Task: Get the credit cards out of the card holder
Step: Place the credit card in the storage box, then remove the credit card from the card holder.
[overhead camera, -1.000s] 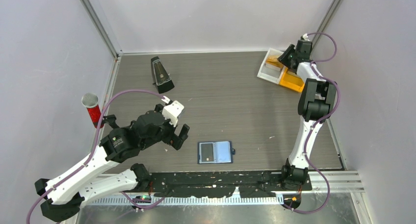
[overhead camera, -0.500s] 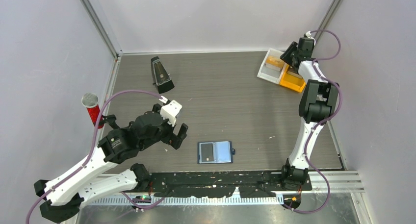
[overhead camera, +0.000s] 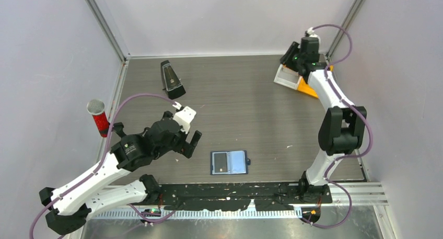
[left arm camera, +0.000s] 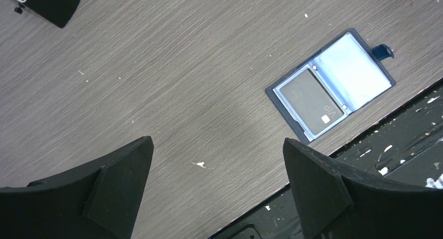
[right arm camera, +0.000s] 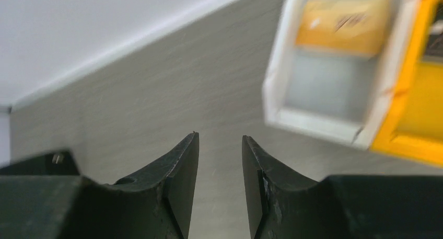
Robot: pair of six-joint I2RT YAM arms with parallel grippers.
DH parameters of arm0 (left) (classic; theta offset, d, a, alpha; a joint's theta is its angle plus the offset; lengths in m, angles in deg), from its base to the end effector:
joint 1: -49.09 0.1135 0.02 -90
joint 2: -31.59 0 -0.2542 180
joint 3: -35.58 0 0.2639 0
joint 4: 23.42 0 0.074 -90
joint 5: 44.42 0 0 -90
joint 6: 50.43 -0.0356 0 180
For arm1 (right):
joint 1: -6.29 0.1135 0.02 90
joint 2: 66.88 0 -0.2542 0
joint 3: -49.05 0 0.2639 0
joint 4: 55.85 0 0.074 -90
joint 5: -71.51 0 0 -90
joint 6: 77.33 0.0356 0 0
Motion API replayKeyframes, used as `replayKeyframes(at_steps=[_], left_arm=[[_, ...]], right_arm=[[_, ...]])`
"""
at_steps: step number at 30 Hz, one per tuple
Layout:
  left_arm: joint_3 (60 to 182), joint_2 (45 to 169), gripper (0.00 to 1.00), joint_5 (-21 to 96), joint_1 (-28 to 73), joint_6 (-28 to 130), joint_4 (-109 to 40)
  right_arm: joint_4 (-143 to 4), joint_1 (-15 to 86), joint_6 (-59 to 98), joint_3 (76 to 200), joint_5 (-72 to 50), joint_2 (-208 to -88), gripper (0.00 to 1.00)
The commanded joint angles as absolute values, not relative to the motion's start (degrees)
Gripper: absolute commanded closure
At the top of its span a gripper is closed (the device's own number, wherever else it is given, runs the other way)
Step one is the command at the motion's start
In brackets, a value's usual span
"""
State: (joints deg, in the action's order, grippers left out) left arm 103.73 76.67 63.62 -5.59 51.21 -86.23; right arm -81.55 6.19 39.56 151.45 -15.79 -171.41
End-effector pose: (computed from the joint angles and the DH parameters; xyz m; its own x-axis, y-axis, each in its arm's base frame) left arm 0.1051 -0.1293 0.3280 -0.4908 0.3608 -0.7931 0.5505 0.8340 0.0388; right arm 0.4444 0.0009 0.2986 -0.4344 0.4525 -0.7788 0.1755 0.8906 0.4196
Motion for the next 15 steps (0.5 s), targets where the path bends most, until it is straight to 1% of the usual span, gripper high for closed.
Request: replayKeyframes(at_steps=[1, 6, 8, 11, 15], left_arm=[[106.23, 75.28, 0.01, 64.56, -5.49, 57.04, -87.35], [103.49, 74.31, 0.03, 58.64, -5.49, 68.03, -86.88], [101.38, 73.73, 0.04, 56.56, -5.49, 71.34, -85.84], [97.28, 72.48, 0.04, 54.03, -5.49, 75.84, -82.06], [91.58, 71.28, 0.08, 53.86, -5.41, 81.33, -76.27]], right_arm=[[-90.05, 14.43, 42.13, 142.36, -16.92, -161.38, 0.57], [-89.36, 23.91, 41.17, 128.55, -20.12, -149.17, 0.56], [-88.31, 27.53, 41.65, 123.18, -19.61, -145.52, 0.55], [-87.35, 32.50, 42.15, 115.83, -15.22, -141.17, 0.55], [-83.86, 37.20, 42.67, 106.85, -10.68, -134.51, 0.55]])
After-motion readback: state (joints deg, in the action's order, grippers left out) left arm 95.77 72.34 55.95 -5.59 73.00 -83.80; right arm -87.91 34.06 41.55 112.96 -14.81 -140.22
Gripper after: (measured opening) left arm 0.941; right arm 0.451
